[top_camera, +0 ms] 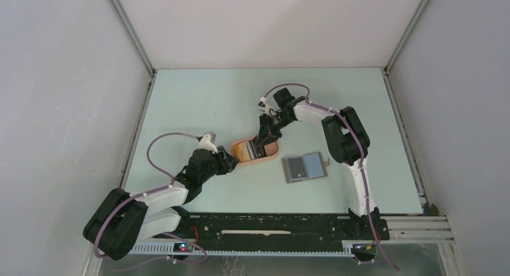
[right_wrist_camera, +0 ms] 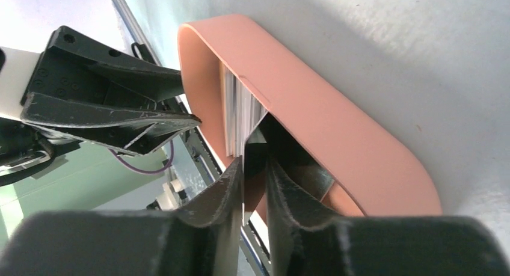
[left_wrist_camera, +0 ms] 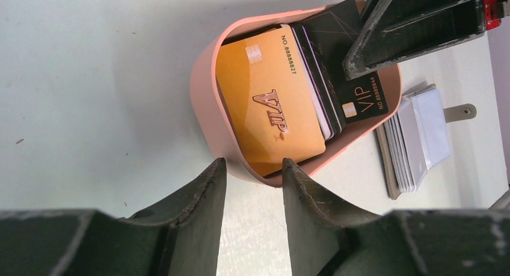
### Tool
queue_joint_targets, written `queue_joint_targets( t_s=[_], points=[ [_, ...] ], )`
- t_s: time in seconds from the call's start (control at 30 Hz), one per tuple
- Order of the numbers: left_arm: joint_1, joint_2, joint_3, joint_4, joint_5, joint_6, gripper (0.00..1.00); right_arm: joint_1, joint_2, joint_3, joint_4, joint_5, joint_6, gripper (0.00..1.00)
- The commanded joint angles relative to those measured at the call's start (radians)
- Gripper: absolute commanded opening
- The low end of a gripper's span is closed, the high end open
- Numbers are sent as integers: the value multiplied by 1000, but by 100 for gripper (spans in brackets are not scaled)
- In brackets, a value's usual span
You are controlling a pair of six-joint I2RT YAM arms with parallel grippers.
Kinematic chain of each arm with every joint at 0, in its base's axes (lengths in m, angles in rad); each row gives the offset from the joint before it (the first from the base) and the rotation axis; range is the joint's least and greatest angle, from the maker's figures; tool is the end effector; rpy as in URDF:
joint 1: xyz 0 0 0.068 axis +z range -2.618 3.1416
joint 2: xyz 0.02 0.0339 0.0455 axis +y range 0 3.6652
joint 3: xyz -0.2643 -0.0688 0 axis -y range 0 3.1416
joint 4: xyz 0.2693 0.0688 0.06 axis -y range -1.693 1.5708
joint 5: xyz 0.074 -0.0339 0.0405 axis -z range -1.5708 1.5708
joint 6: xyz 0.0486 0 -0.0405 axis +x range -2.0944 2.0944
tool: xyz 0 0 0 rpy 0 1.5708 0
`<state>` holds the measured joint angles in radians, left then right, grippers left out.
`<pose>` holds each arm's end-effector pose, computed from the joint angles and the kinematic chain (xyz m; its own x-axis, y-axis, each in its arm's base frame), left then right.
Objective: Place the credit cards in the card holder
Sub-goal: Pick up the credit card from the storage box, then insert the credit card into the card holder.
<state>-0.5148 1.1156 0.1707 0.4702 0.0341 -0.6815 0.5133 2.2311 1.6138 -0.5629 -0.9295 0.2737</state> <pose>0.1900 -0.1094 0.1118 -0.6356 -0.3638 -0.6809 0.1520 0.8058 -0.5724 0.3953 0.2675 0.1200 -0.9268 -0.3368 -0.1663 -0.3210 0.4802 0.8163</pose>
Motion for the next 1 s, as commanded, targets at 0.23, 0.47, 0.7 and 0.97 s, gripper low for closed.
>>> queue_joint_targets(
  t_s=[0.23, 0.47, 0.7, 0.97],
  points=[
    [-4, -94, 46, -74, 12, 17, 45, -12, -123, -3, -45, 151, -75, 0],
    [-4, -249, 58, -193, -5, 38, 53, -13, -209, -5, -100, 219, -180, 0],
    [-4, -407, 38, -232, 25, 46, 56, -7, -279, -24, -183, 141, -344, 0],
    [-4, -487, -13, -71, 204, 20, 58, -7, -436, -115, -267, 53, -567, 0]
  ],
)
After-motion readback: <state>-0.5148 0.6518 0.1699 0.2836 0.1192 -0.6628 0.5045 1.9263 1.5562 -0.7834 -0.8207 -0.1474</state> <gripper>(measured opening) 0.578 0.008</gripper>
